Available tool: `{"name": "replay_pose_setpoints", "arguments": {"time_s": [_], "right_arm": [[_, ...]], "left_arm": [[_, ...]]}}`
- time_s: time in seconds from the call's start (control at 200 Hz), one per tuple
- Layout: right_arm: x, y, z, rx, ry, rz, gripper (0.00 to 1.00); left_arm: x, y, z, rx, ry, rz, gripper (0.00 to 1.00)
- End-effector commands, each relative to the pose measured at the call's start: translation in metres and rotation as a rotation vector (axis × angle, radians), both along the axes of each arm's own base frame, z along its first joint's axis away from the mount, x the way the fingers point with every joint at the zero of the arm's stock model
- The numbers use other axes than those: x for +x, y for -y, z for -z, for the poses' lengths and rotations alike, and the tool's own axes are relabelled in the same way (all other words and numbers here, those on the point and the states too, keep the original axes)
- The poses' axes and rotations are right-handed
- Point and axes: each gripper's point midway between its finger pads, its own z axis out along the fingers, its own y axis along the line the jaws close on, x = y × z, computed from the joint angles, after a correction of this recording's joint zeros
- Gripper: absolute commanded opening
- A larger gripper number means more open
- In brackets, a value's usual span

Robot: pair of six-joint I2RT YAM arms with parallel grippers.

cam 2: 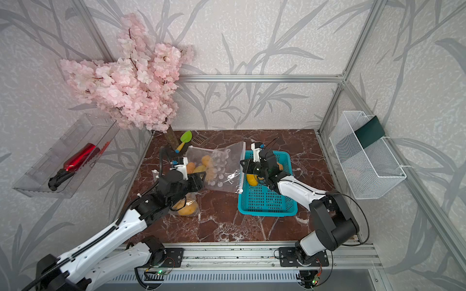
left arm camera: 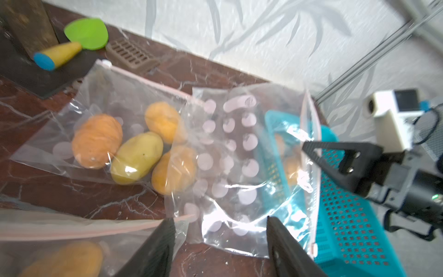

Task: Put the potatoes into a zipper bag and zip it
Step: Adjust the zipper on the food storage bag.

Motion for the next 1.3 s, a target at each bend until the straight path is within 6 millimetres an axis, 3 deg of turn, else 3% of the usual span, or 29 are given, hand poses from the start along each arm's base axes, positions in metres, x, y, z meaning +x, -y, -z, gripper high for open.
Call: {"name": "replay_pose_setpoints", "arguments": {"time_s": [0.0,0.25,0.315,0.46,0.65,0.97,1.155,1.295], "right_arm": [[-0.008,0.0,-0.003,-0.101,0.026,-0.005,0.0],[-0.021,-0.032,-0.024,-0.041,0.034,-0.099,0.0],[-0.025,-0.04,-0.031,-0.025,0.06,-0.144,0.0],[-0.039,-0.046,-0.03,-0.076,0.164,-0.235,0.0],[-0.052,-0.051,-0.032,-0.119,0.284,-0.291,0.0],[-0.066,-0.063,-0.034,-0.169,0.338,-0.337,0.0],[-0.067,-0.062,-0.035,-0.192,0.358,-0.323,0.0],[-0.059,-0.055,-0.032,-0.251,0.341,-0.269,0.0]], "left_arm": [[-0.009,0.0,-0.004,0.068,0.006,0.058,0.7],[0.009,0.056,-0.001,0.096,-0.005,0.226,0.68],[0.019,0.062,-0.004,0.111,-0.004,0.218,0.63],[0.039,0.056,-0.028,0.11,0.018,0.113,0.57],[0.054,0.089,-0.043,0.056,-0.021,0.184,0.58],[0.078,0.122,-0.02,0.054,-0.128,0.222,0.51],[0.084,0.127,-0.002,0.075,-0.181,0.213,0.41],[0.082,0.123,0.002,0.089,-0.192,0.204,0.4]]}}
